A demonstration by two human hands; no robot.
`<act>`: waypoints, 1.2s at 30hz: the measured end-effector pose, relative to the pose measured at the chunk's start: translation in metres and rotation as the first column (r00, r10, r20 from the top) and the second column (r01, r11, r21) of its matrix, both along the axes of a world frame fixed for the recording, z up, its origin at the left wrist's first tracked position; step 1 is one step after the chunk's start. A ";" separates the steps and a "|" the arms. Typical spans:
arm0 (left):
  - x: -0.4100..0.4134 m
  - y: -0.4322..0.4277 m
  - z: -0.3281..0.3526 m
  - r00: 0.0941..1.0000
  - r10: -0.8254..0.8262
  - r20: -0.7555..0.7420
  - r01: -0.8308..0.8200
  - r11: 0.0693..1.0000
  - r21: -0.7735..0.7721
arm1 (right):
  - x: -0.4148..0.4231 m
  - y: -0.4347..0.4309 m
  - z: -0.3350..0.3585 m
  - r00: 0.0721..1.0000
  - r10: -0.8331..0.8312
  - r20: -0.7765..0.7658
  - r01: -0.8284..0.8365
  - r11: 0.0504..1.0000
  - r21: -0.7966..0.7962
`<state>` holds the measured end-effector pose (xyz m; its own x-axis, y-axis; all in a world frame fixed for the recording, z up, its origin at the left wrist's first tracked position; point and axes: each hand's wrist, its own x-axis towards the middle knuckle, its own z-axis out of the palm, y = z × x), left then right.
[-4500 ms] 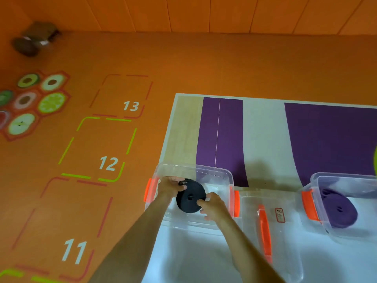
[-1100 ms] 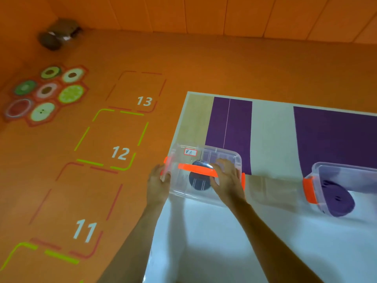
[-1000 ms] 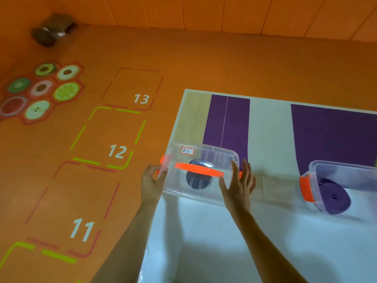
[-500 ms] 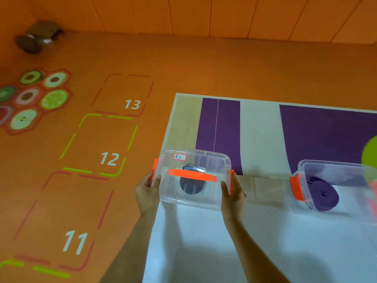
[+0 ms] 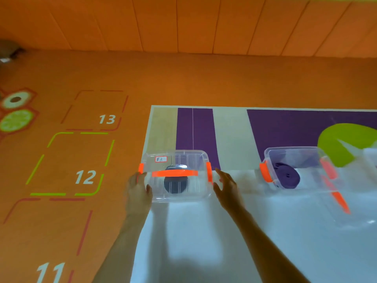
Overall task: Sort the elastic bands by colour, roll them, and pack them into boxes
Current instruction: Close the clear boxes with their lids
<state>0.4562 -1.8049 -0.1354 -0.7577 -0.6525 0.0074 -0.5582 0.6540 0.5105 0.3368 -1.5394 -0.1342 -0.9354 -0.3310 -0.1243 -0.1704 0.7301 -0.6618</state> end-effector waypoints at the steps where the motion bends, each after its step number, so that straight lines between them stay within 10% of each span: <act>1: 0.000 0.006 0.007 0.994 -0.102 0.036 0.105 0.990 -0.095 | 0.002 0.013 0.006 1.000 -0.002 -0.015 0.002 1.000 0.023; 15: -0.046 0.238 0.045 0.762 -0.591 0.264 0.642 0.742 -0.192 | 0.008 0.245 0.052 0.960 -0.207 -0.187 0.266 0.882 0.388; 36: -0.110 0.497 0.056 0.802 -0.395 0.448 0.493 0.861 -0.123 | -0.174 0.501 -0.086 0.942 -0.260 0.210 0.116 0.843 0.525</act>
